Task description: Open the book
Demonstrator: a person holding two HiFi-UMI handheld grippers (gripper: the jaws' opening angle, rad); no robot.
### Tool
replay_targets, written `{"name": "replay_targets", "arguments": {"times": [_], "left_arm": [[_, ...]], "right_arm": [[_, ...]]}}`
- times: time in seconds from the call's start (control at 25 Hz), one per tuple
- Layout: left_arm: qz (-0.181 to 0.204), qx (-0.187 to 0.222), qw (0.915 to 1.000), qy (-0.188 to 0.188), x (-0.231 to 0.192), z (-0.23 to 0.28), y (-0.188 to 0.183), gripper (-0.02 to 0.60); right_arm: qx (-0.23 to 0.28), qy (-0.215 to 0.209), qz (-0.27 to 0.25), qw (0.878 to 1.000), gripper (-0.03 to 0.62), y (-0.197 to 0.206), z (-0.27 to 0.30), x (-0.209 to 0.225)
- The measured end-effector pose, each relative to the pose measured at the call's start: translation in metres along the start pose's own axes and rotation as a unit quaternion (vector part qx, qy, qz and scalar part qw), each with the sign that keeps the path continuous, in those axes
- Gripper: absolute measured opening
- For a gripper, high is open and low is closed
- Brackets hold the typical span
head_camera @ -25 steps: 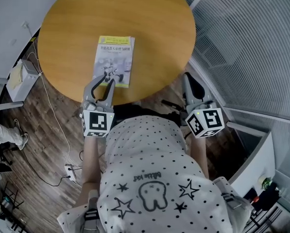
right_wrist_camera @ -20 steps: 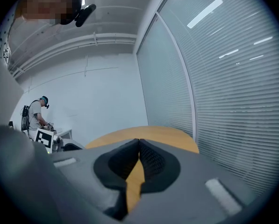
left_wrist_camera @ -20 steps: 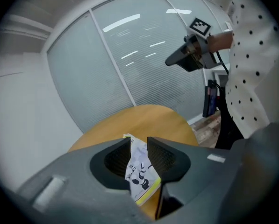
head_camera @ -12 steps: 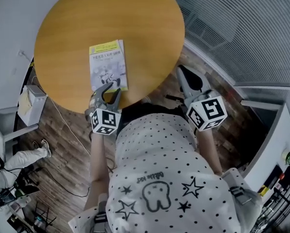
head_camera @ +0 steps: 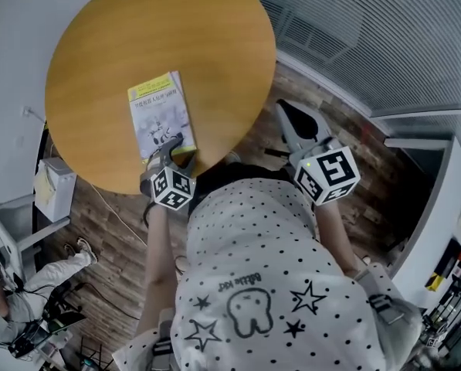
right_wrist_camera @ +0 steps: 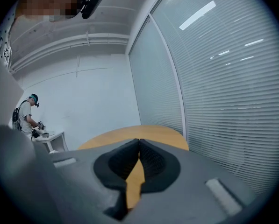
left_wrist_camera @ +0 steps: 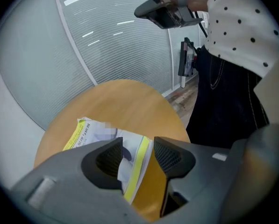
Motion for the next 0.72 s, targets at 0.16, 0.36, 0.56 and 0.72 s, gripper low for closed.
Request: {"name": "replay_targets", "arguments": {"times": [0.16, 0.36, 0.56, 0.72], "left_arm": [[0.023, -0.020, 0.9994, 0.014, 0.001, 0.014, 0.005, 0.221], [0.002, -0.038, 0.9992, 0.015, -0.001, 0.020, 0.008, 0.221], [-0.037, -0.029, 0.9988, 0.015, -0.011, 0.010, 0.006, 0.238], [-0.053, -0.016, 0.9985, -0.008, -0.013, -0.001, 0.002, 0.235]], "right_arm": [[0.000, 0.014, 0.002, 1.000, 0.005, -0.001, -0.001, 0.003], [0.004, 0.021, 0.007, 1.000, 0.005, -0.001, -0.005, 0.008], [0.007, 0.021, 0.009, 1.000, 0.005, -0.002, -0.006, 0.011], [0.009, 0.017, 0.012, 1.000, 0.005, -0.003, -0.008, 0.011]]}}
Point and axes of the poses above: the fingertips, and each gripper's own axes: z forward along the fingers, x to its right, y out of its underside, the point moved 8 cm from there along -z, backward along the fingers, and after that the axes turned 9 degrees about -y, right-handed, at the moved point
